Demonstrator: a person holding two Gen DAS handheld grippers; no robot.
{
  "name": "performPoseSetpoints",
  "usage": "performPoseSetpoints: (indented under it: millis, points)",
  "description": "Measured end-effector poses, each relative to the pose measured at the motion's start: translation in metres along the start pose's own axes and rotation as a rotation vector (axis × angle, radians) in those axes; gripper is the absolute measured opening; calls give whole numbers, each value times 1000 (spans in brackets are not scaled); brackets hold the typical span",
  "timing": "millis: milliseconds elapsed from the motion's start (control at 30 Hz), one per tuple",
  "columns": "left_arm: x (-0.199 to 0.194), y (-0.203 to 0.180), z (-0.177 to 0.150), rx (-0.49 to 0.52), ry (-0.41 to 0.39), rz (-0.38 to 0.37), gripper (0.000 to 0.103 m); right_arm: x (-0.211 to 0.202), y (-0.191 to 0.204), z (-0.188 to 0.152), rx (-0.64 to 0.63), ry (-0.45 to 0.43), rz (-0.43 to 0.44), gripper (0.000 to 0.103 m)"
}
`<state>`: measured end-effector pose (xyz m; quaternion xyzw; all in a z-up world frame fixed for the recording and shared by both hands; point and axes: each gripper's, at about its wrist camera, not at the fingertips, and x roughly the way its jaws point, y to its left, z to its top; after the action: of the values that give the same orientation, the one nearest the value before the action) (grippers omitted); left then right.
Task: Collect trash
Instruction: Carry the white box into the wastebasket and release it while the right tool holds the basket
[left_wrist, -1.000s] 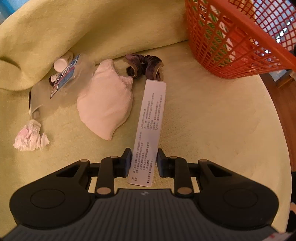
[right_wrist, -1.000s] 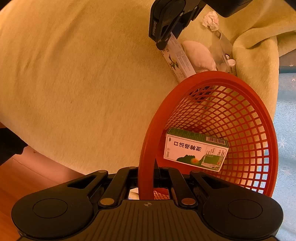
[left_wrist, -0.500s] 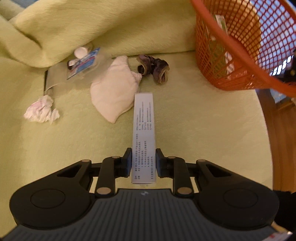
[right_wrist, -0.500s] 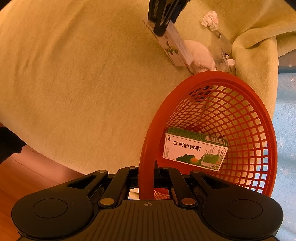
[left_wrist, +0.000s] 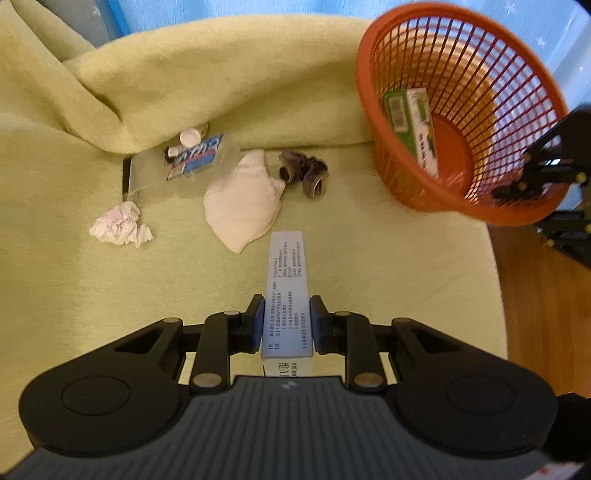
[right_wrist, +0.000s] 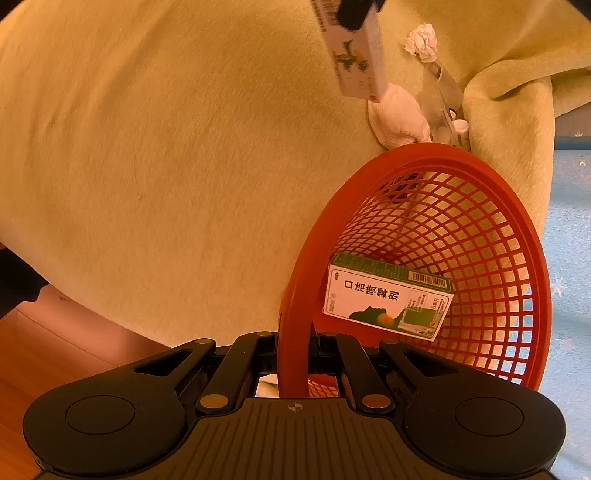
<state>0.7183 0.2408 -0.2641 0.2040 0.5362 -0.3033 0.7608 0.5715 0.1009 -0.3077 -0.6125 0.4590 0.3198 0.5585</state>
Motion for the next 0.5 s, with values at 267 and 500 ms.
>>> performPoseSetpoints:
  millis: [267,500]
  points:
    - [-51,-15,32,34,-103,-39,21,0,1,0,-3,-1,-4,1]
    - [-92,-36,68,115,-183,-95,21,0,1,-1,-1,-1,-4,1]
